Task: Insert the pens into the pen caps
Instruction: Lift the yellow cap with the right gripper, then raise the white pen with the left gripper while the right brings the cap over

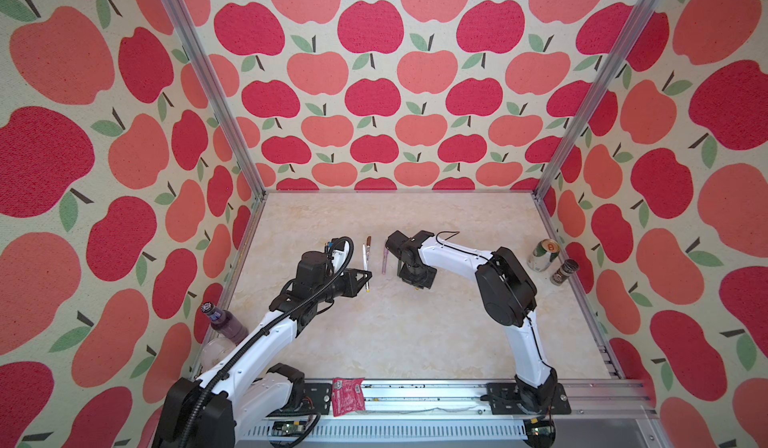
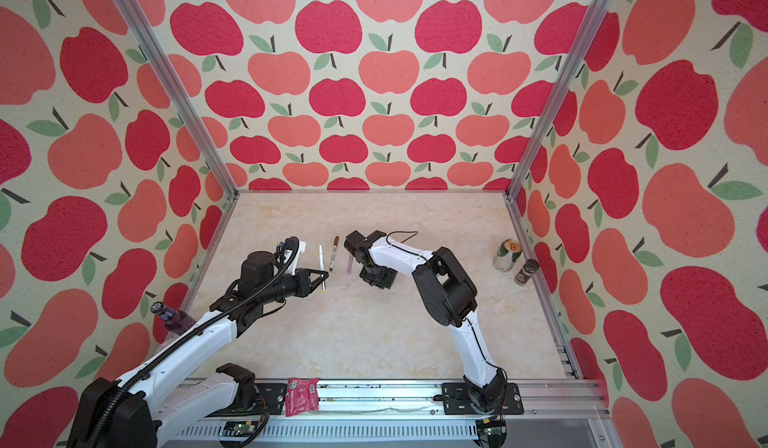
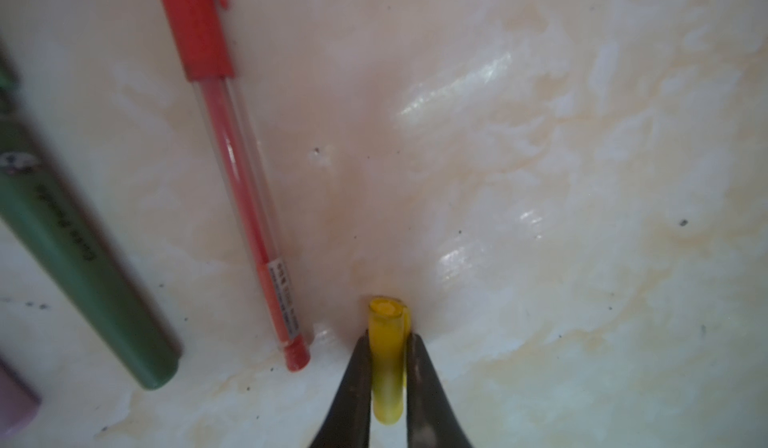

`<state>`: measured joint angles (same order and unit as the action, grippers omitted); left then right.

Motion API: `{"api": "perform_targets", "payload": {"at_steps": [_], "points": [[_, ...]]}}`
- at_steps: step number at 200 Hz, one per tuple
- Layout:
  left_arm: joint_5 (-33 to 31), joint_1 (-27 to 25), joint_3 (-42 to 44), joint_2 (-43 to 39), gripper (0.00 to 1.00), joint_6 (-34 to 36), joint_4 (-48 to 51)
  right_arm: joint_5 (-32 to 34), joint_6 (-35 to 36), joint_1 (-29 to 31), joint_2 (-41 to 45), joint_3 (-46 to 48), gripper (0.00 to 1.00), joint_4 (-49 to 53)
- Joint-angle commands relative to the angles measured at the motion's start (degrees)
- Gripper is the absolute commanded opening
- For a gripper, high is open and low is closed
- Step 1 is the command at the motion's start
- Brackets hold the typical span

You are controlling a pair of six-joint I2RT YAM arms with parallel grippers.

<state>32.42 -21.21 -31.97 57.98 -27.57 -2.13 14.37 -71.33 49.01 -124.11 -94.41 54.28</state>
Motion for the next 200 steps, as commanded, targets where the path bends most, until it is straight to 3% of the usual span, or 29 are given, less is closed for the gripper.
{"api": "perform_targets", "payload": {"at_steps": [1, 28, 105, 200], "points": [[0.8, 0.3, 0.1, -1.1, 0.05, -0.8, 0.3, -3.5, 0.3, 0.2, -3.0, 3.8, 0.08, 1.7], [1.1, 0.3, -0.2, -0.8, 0.05, -0.8, 0.3, -3.7, 0.8, 0.2, -1.5, 4.9, 0.00, 0.6], [0.6, -2.0, -2.7, 1.5, 0.05, -0.5, 2.0, -6.1, 7.8, -1.7, 13.6, 16.8, 0.00, -11.1], [1.7, -11.5, -10.1, 12.5, 0.05, 1.1, 2.1, -13.6, 14.0, -9.1, 36.5, 38.1, 0.00, -35.9]]}}
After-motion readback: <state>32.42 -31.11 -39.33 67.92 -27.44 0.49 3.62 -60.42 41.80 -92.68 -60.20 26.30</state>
